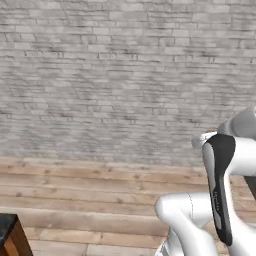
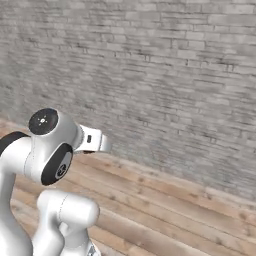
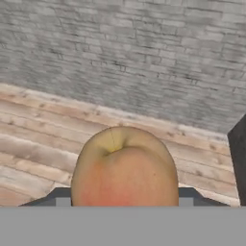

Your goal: Pick the peach and mango from the fridge and place them on the plate next to the blender to make a fruit smoothie.

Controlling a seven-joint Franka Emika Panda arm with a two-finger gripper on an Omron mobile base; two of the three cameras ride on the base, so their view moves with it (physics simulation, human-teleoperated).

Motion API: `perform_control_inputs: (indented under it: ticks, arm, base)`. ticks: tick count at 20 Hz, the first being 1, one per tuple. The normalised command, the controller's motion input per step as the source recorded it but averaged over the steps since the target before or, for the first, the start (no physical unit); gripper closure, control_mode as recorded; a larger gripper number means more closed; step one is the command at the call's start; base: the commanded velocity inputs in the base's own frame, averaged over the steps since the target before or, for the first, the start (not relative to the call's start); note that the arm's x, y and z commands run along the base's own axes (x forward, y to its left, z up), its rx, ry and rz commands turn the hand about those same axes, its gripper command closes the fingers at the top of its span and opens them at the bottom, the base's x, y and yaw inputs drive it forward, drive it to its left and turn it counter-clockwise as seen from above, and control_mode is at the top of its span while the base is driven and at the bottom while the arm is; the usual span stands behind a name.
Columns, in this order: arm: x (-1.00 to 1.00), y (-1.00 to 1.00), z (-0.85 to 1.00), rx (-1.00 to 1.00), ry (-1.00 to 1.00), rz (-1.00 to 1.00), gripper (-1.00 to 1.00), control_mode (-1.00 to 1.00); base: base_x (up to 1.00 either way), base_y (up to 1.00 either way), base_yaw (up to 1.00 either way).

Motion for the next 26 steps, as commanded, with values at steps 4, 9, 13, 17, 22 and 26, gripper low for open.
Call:
perform_control_inputs:
  ticks: [4, 9, 13, 17, 22, 26]
  arm:
    - [0.00, 0.00, 0.00, 0.00, 0.00, 0.00, 1.00, 1.00]
    - [0.00, 0.00, 0.00, 0.00, 0.00, 0.00, 1.00, 1.00]
    - [0.00, 0.00, 0.00, 0.00, 0.00, 0.00, 1.00, 1.00]
    - [0.00, 0.00, 0.00, 0.00, 0.00, 0.00, 1.00, 1.00]
    - [0.00, 0.00, 0.00, 0.00, 0.00, 0.00, 1.00, 1.00]
    - [0.00, 0.00, 0.00, 0.00, 0.00, 0.00, 1.00, 1.00]
  base:
    - [0.47, 0.00, 0.97]
    - [0.81, -0.01, 0.85]
    - [1.00, -0.35, 0.53]
    - [1.00, -0.38, 0.49]
    - [1.00, -0.43, 0.48]
    - [1.00, -0.24, 0.45]
